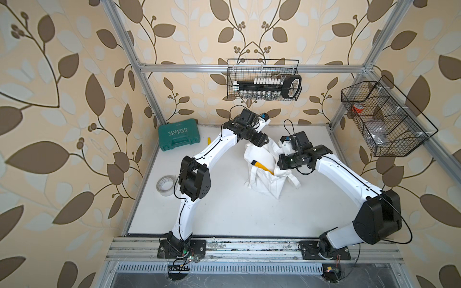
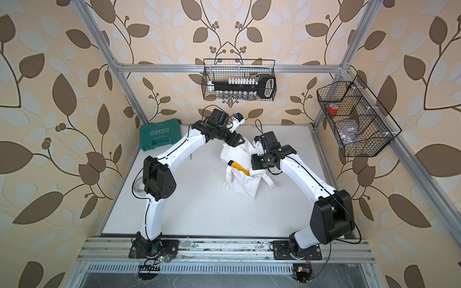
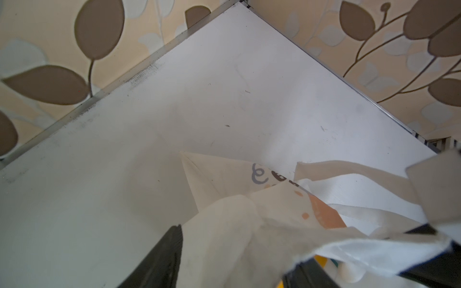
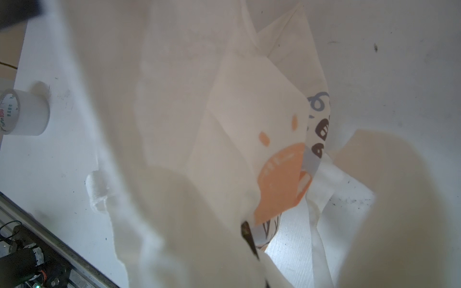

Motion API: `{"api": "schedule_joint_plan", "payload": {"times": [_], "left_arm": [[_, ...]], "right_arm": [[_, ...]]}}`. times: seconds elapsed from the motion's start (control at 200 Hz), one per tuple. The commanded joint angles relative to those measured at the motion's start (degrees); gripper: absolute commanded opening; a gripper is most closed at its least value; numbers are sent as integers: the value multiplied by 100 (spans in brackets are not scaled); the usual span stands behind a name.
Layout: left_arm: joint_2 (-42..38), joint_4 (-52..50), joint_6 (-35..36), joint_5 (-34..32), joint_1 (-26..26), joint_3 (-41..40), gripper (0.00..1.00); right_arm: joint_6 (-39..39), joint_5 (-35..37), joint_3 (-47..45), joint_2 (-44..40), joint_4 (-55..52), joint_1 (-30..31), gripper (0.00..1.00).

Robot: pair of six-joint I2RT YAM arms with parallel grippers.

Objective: Place the art knife into the pouch
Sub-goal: Adjust the pouch at the center of the board.

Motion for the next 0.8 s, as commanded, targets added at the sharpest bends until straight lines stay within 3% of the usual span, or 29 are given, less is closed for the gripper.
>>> {"api": "schedule_joint_plan", "payload": {"times": [0.0,0.085,0.37,0.58,0.795], "left_arm": [[130,106,180,274,-110,219,38],[144,222,60,334,-160,248,0],[-499,195,-768,-19,8,40,0],[-2206,705,-1643,-160,288,-1387,0],[-3769,671,-2051,-194,264,-1772,0]], "right_arm": [[-63,-123,151,-23,-19,40,0],[-67,-71,149,-41,-44,41,0],[-79,419,358,-139,-277,31,0],[-163,539,1199,-105,-666,-122,0],[-195,305,2622,-98,-1209,-153,0]]}}
